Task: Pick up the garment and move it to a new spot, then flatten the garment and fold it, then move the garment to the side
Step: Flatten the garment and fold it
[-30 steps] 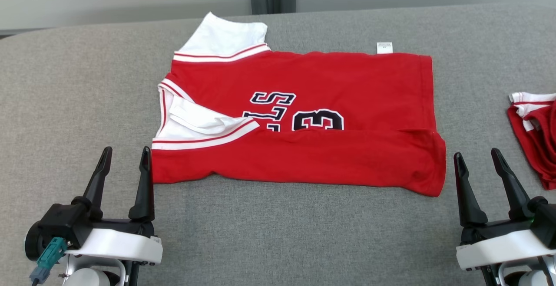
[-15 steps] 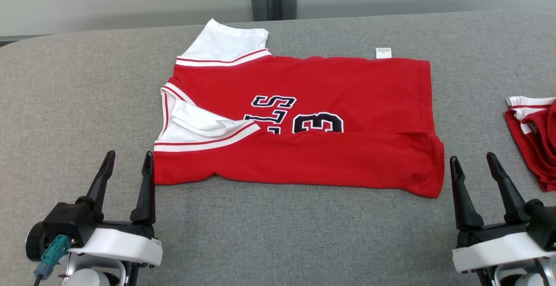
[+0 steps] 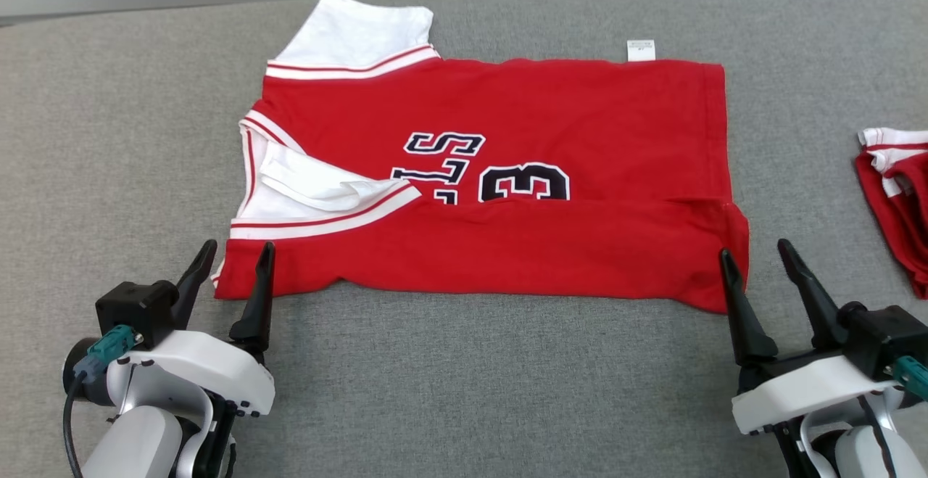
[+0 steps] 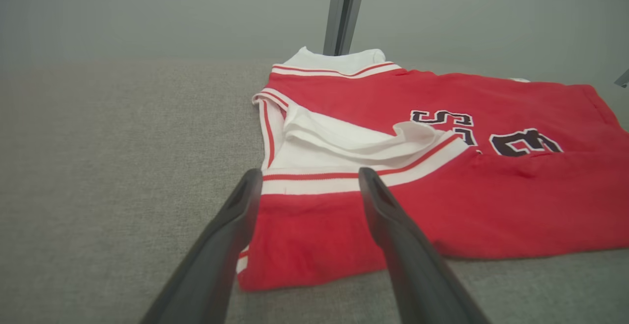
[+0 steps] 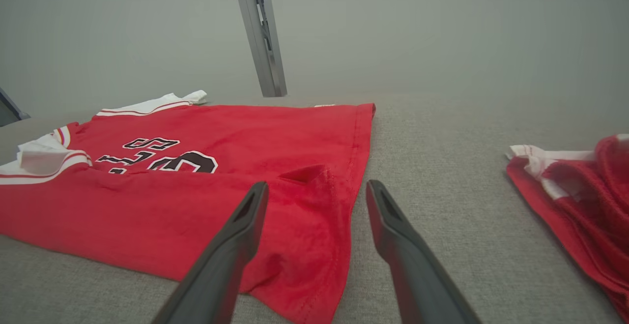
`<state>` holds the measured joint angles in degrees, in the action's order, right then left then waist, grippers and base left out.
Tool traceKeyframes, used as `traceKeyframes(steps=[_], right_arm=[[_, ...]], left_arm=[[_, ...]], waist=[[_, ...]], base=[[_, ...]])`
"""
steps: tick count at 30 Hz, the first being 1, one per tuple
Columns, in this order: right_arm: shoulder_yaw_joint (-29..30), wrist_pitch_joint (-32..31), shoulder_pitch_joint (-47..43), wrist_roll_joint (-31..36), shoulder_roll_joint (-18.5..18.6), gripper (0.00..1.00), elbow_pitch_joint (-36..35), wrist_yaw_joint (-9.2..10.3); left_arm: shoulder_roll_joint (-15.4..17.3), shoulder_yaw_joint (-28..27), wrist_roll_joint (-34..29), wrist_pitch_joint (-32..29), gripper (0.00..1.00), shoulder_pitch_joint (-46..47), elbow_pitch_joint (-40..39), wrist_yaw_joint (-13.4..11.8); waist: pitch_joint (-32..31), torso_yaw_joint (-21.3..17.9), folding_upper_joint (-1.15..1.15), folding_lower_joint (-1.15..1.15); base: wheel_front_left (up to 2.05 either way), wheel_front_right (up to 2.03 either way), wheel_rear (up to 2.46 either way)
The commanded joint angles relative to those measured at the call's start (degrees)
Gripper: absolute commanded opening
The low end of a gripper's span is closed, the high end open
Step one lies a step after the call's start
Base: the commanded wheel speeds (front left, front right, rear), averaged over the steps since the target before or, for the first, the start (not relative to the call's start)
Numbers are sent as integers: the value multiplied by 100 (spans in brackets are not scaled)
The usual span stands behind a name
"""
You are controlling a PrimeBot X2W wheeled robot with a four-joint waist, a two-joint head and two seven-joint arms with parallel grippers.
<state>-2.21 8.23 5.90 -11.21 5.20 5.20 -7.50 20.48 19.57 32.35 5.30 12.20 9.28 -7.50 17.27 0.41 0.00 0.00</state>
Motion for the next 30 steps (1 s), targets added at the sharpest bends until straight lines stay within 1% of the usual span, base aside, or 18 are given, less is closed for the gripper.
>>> traceKeyframes(steps=[1,4,12,13,14,15,20,23,26,28,30], right_arm=[[-19,-29,107,-51,27,100,109,2],[-122,-67,175,-90,29,100,413,2],[-416,-219,445,-266,-8,100,1115,1],[-459,-299,446,-287,-20,68,1196,1],[-492,-291,471,-336,-28,30,1226,1],[-526,-292,483,-371,-33,0,1246,1],[-624,-364,496,-576,69,0,1121,2],[-653,-467,399,-716,220,0,863,2],[-614,-660,251,-811,405,0,544,2],[-560,-845,85,-855,525,0,333,2],[-465,-1008,-102,-906,614,0,85,2]], left_arm=[[-28,-17,98,-44,100,108,115,56],[-88,-48,315,-187,100,166,458,169],[-255,-60,822,-595,100,279,1080,443],[-265,-55,855,-654,98,295,1135,465],[-262,-52,863,-684,21,323,1174,481],[-264,-34,923,-771,0,317,1212,517],[-203,-119,1034,-796,0,219,1056,494],[-153,-188,1199,-869,0,53,795,552],[-53,-238,1298,-957,0,-167,386,506],[50,-272,1281,-1003,0,-377,71,405],[80,-294,1329,-1053,0,-638,-291,306]], waist=[[133,-43,0,0],[273,-43,0,0],[530,-43,0,0],[541,-47,0,0],[546,-50,0,0],[541,-52,0,0],[496,-48,0,0],[416,-42,0,0],[323,-25,0,0],[269,-7,0,0],[214,20,0,0]], base=[[0,0,0],[0,0,0],[0,0,0],[0,0,0],[0,0,0],[0,0,0],[0,0,0],[0,0,0],[0,0,0],[0,0,0],[0,0,0]])
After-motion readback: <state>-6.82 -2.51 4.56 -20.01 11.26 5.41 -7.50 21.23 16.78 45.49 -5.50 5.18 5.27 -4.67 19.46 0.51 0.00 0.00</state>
